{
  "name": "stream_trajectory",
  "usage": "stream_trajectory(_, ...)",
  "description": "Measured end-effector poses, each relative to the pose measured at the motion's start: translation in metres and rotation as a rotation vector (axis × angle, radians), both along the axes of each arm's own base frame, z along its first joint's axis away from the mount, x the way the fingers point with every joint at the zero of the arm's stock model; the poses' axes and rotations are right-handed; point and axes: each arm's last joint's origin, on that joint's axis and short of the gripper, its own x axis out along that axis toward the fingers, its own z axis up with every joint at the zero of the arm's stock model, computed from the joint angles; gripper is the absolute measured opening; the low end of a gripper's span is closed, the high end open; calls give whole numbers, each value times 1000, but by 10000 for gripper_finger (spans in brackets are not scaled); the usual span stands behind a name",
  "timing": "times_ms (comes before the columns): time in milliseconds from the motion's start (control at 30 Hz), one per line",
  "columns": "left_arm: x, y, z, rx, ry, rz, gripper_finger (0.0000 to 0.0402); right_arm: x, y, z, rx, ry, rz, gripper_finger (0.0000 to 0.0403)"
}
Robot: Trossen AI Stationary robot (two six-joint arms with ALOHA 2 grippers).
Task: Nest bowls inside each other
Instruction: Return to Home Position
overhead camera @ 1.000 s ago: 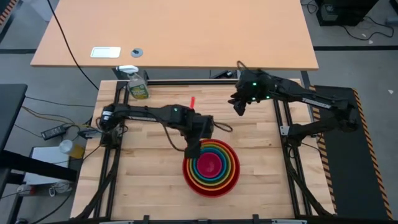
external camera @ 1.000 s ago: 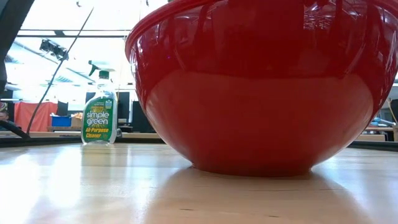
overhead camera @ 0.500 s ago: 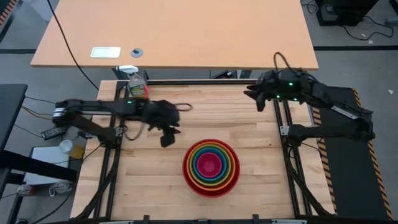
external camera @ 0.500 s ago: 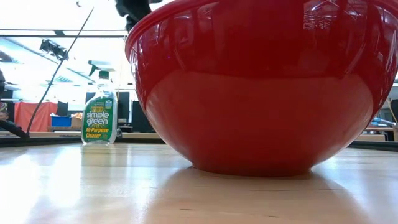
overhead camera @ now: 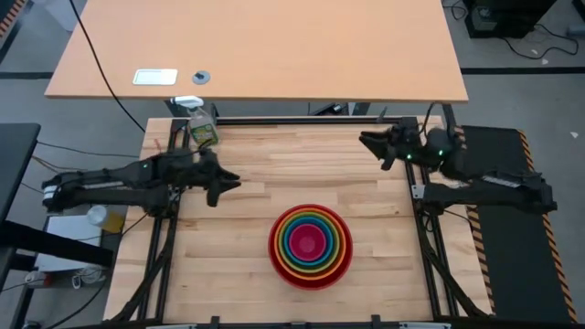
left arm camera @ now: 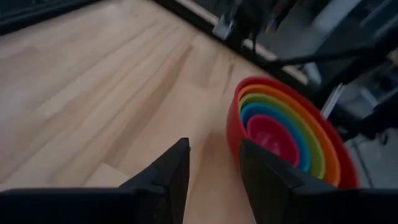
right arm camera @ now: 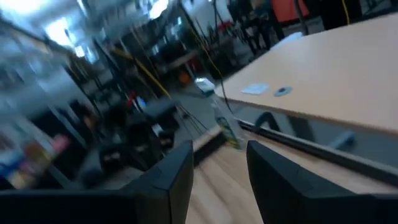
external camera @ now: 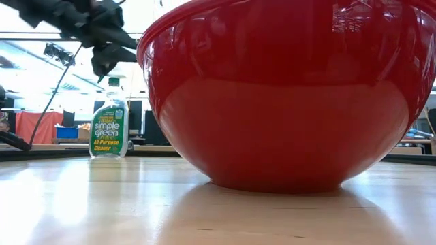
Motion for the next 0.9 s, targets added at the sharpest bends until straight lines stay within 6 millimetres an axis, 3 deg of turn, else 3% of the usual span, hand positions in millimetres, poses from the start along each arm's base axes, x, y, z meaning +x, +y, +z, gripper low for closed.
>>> stream_trajectory(133,-26,-1,-13,-38,-109,49,141,-3,5,-35,71,-155,-37,158)
stream_trajectory(400,-57,-3,-40,-120,-243,127,141,-17,12,-93,209,-216,-152,158)
stream_trajectory(667,-66,-2,-64,-198,-332,201,141,-23,17,-123,275,-212,-167,158)
stream_trajectory(900,-65,2,-67,-203,-347,294,141,-24,22,-148,340,-227,-120,158)
